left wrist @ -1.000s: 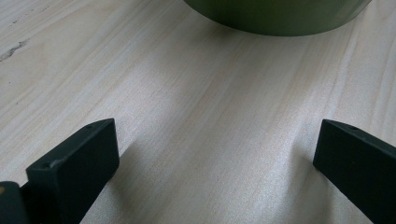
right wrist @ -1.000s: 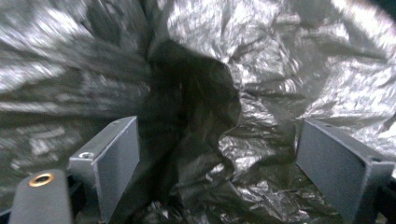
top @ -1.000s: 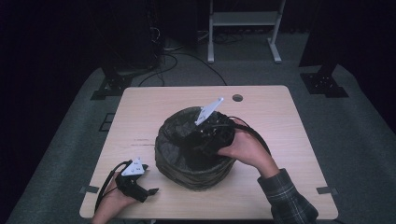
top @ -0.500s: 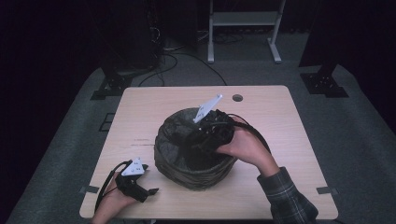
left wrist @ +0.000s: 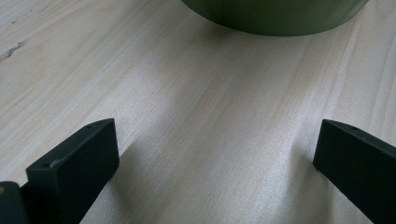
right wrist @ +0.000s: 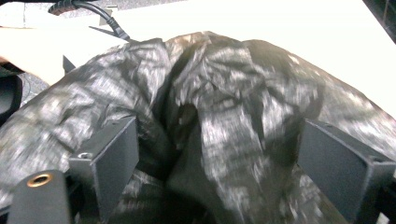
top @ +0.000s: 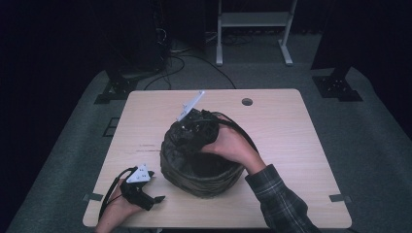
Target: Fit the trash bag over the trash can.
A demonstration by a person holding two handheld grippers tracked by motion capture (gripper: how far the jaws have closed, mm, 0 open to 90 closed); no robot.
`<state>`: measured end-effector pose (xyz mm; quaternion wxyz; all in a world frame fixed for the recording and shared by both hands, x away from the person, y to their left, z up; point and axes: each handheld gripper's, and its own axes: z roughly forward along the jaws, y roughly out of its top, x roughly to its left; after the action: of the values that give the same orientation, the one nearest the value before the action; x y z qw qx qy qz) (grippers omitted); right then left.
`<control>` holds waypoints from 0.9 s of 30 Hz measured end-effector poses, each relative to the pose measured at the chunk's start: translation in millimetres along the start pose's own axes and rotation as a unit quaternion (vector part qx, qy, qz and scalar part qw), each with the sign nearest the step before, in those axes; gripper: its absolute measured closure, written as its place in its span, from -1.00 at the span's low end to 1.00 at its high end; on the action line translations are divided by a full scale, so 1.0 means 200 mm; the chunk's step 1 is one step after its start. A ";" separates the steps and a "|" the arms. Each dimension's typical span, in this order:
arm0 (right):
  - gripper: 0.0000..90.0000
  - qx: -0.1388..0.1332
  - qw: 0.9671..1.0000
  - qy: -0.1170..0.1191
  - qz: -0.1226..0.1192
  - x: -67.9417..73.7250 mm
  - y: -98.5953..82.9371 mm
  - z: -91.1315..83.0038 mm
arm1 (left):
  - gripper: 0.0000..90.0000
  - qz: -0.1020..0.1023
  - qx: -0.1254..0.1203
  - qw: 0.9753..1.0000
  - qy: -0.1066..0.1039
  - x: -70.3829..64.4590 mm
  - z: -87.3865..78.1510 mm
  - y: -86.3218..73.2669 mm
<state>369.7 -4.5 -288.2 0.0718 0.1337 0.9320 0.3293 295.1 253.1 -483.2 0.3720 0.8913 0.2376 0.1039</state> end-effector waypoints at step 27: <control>-0.76 0.030 0.998 -0.007 0.048 -0.12 -0.03 0.04 | -1.00 0.003 0.000 1.000 -0.002 0.00 0.00 0.00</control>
<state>393.9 -10.7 -297.2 0.0591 0.1823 0.9333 0.3036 295.5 252.7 -483.2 0.3725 0.8920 0.2343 0.1031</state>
